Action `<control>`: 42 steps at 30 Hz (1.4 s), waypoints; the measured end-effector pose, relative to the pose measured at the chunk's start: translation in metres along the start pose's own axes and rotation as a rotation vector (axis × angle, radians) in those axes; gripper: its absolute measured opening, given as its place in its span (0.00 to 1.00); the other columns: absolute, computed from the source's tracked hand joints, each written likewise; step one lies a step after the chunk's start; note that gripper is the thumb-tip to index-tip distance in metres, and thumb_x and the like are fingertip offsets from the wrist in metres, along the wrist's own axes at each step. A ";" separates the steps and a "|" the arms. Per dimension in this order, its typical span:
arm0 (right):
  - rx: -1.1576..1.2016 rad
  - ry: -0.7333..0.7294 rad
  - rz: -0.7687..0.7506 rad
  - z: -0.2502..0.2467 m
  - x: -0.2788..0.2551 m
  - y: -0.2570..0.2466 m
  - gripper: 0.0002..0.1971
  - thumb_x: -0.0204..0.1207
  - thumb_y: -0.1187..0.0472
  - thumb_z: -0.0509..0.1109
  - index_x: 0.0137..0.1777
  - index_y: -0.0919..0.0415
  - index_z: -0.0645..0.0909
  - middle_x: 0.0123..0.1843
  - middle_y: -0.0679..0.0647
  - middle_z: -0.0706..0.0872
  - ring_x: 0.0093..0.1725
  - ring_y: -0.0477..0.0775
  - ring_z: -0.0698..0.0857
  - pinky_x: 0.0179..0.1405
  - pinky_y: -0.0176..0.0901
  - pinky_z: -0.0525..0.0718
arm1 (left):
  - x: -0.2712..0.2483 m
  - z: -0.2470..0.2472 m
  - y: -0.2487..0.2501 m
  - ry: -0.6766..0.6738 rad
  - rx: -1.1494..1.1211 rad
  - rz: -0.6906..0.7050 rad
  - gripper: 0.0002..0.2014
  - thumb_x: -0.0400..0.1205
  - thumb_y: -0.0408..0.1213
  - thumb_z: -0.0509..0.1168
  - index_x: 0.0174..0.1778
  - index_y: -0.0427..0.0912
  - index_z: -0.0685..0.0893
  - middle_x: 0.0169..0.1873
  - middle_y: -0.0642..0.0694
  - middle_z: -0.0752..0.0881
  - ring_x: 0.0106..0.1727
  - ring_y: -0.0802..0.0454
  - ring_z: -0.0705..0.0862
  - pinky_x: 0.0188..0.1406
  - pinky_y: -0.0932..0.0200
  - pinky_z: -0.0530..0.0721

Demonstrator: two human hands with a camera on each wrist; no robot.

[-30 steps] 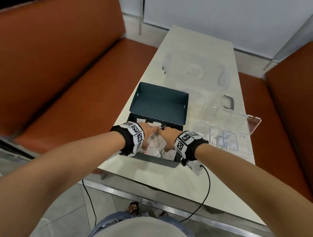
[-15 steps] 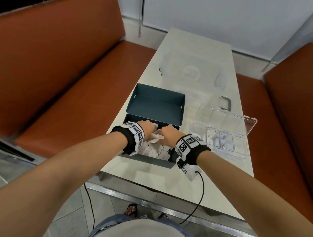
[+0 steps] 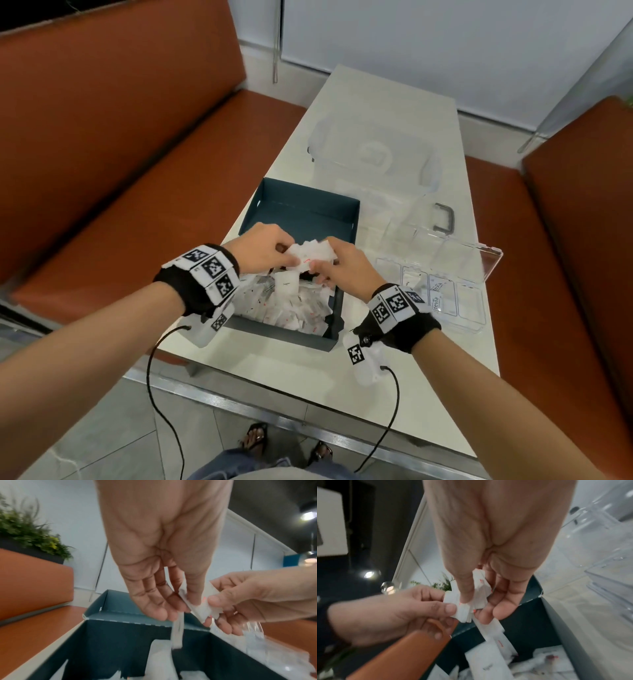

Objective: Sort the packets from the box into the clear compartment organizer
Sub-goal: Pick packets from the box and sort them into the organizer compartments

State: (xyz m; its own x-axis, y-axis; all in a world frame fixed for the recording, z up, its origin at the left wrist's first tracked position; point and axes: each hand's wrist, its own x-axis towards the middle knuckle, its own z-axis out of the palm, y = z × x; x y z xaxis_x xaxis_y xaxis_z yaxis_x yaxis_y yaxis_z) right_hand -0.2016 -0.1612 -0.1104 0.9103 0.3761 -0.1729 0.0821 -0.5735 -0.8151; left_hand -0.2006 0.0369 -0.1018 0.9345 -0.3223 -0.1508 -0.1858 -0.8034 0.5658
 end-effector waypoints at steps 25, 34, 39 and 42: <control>0.285 0.189 0.058 -0.076 -0.038 0.002 0.20 0.73 0.66 0.75 0.63 0.61 0.76 0.46 0.53 0.82 0.35 0.47 0.83 0.29 0.35 0.81 | 0.021 0.025 0.108 -0.301 -1.517 -0.178 0.17 0.88 0.32 0.52 0.70 0.37 0.79 0.64 0.33 0.85 0.59 0.31 0.87 0.56 0.41 0.88; 0.355 0.473 0.113 -0.102 -0.065 0.030 0.11 0.74 0.57 0.75 0.53 0.57 0.78 0.40 0.56 0.85 0.29 0.47 0.80 0.28 0.39 0.80 | 0.044 0.051 0.139 -0.117 -1.543 -0.160 0.16 0.85 0.22 0.59 0.69 0.34 0.77 0.64 0.30 0.83 0.58 0.37 0.88 0.48 0.47 0.91; 0.401 0.496 0.134 -0.113 -0.071 0.038 0.07 0.73 0.63 0.77 0.45 0.62 0.81 0.38 0.55 0.87 0.30 0.48 0.85 0.29 0.38 0.84 | 0.055 0.060 0.153 -0.102 -1.547 -0.176 0.10 0.85 0.25 0.61 0.61 0.34 0.81 0.56 0.30 0.86 0.54 0.36 0.89 0.47 0.43 0.90; 0.503 0.486 0.170 -0.126 -0.074 0.042 0.04 0.75 0.66 0.75 0.44 0.64 0.82 0.40 0.59 0.89 0.32 0.51 0.89 0.29 0.39 0.85 | 0.059 0.060 0.155 -0.105 -1.538 -0.183 0.12 0.85 0.24 0.57 0.60 0.33 0.83 0.55 0.31 0.88 0.53 0.33 0.89 0.47 0.41 0.90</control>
State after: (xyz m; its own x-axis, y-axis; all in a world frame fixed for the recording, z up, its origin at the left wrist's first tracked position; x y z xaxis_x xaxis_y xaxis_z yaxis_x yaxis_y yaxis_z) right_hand -0.2142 -0.3052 -0.0623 0.9812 -0.1224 -0.1495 -0.1668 -0.1462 -0.9751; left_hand -0.1926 -0.1366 -0.0721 0.8717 -0.3662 -0.3255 0.4659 0.4141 0.7819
